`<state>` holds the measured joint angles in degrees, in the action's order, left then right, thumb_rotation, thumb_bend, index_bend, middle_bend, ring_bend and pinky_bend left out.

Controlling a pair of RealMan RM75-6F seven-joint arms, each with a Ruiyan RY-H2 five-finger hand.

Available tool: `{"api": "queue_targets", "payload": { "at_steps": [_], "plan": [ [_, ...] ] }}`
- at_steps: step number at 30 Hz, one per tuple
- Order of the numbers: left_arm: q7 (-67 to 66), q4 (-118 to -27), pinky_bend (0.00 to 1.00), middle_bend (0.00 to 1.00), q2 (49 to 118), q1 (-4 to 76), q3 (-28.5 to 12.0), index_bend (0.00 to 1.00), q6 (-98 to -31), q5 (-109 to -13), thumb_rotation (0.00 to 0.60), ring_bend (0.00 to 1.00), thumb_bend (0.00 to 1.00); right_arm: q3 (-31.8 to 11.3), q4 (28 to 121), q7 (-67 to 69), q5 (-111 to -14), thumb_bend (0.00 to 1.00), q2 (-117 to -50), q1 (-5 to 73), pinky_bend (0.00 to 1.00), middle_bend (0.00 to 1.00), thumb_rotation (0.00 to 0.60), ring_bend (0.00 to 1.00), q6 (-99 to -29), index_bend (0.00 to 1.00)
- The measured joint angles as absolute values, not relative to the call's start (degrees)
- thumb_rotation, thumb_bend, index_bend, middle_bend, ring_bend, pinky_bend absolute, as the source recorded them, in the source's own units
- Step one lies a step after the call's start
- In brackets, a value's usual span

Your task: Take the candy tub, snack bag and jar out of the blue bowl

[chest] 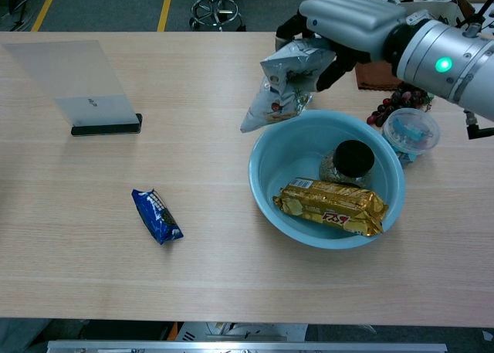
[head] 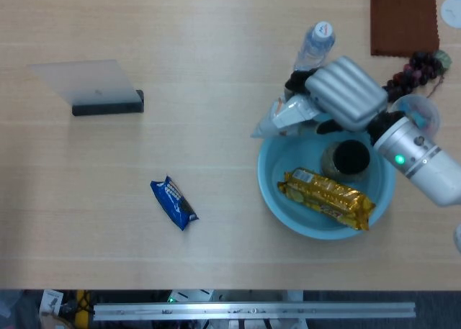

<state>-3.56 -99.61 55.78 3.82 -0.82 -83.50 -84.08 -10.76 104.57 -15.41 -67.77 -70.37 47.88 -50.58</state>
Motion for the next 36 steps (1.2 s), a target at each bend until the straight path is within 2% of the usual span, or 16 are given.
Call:
{"api": "queue_targets", "payload": {
  "at_steps": [4,10,15,20,22,26,27,30,36],
  "plan": [
    [-4.0,-99.9,0.25,0.23,55.7,3.8,-0.8,0.23,-83.5,-84.0,0.600,0.18,0.29,-12.4,103.2,-13.6,-67.3,0.45,-70.5,48.5,0.85,0.56,0.600,0.60,-50.8,0.67],
    [-4.2,-100.4,0.25,0.23,55.5,3.7,-0.7,0.23,-83.5,-84.2,0.600,0.18,0.29,-12.9,98.2,-17.5,-63.8,0.43,-74.2,50.6,0.84,0.54,0.600,0.58,-50.8,0.67],
    [-4.2,-100.6,0.25,0.23,55.3,3.5,-0.6,0.23,-83.6,-84.0,0.600,0.18,0.29,-13.2,92.1,-22.0,-58.7,0.42,-79.5,53.2,0.73,0.50,0.600,0.52,-50.5,0.65],
    [-4.0,-100.6,0.25,0.23,55.1,3.1,-0.4,0.23,-83.8,-84.0,0.600,0.18,0.29,-13.6,85.6,-25.2,-52.7,0.41,-84.8,56.0,0.63,0.40,0.600,0.42,-49.2,0.49],
    [-3.9,-100.5,0.25,0.23,55.1,3.1,-0.4,0.23,-83.8,-83.9,0.600,0.18,0.29,-13.6,84.1,-26.3,-51.0,0.41,-86.3,57.1,0.58,0.34,0.600,0.35,-48.6,0.37],
    [-3.9,-100.5,0.25,0.23,55.2,3.1,-0.4,0.23,-83.7,-83.9,0.600,0.18,0.29,-13.6,82.5,-27.8,-48.4,0.41,-88.0,58.6,0.48,0.19,0.600,0.22,-47.7,0.08],
    [-3.9,-100.5,0.25,0.23,55.2,3.1,-0.4,0.23,-83.6,-83.9,0.600,0.18,0.29,-13.7,82.4,-27.9,-48.1,0.41,-88.3,58.9,0.46,0.16,0.600,0.20,-47.6,0.04],
    [-3.7,-100.4,0.25,0.23,55.1,3.0,-0.4,0.23,-83.7,-83.8,0.600,0.18,0.29,-13.9,82.3,-27.6,-48.5,0.41,-88.3,59.0,0.42,0.11,0.600,0.16,-47.9,0.00],
    [-3.5,-100.2,0.25,0.23,55.1,2.9,-0.4,0.23,-83.7,-83.7,0.600,0.18,0.29,-14.0,86.0,-26.4,-51.8,0.33,-85.5,58.4,0.42,0.12,0.600,0.15,-49.0,0.00]
  ]
}}
